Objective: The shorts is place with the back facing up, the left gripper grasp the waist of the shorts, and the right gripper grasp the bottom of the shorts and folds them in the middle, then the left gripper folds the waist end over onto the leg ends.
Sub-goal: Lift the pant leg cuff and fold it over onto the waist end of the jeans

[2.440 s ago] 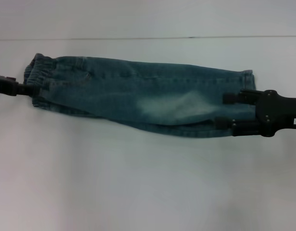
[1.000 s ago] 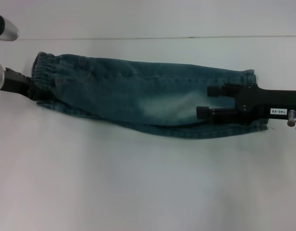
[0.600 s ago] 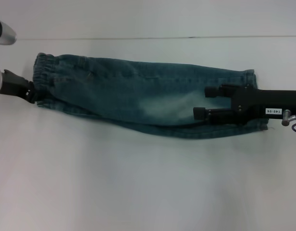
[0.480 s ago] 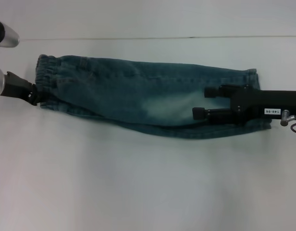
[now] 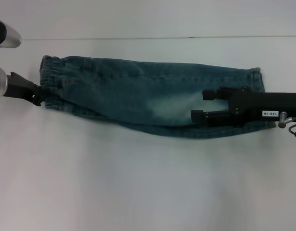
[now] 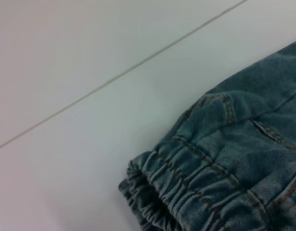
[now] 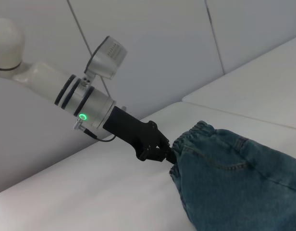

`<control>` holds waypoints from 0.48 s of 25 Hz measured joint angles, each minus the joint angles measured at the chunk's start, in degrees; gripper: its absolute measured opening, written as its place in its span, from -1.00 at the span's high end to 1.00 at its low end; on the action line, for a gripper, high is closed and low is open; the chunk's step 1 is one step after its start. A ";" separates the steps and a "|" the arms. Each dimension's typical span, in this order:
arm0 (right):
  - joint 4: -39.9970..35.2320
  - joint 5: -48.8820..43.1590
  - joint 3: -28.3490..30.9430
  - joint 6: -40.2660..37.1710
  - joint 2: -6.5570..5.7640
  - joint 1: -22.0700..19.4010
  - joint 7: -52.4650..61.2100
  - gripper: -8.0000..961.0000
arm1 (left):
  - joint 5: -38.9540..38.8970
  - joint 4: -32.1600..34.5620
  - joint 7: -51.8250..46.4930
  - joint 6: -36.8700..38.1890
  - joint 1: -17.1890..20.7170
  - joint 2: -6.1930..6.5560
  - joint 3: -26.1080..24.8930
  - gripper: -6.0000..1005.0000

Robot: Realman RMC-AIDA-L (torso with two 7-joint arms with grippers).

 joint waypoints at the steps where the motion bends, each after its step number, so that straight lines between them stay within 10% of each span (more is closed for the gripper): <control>1: 0.18 0.00 -0.01 0.00 0.00 0.00 -0.07 -0.97 | -0.37 0.25 0.22 0.33 0.14 0.00 -0.01 0.83; 12: 0.49 0.00 -0.11 0.27 0.00 0.14 -0.34 -0.80 | -7.17 6.85 3.84 10.56 2.57 0.35 -0.28 0.88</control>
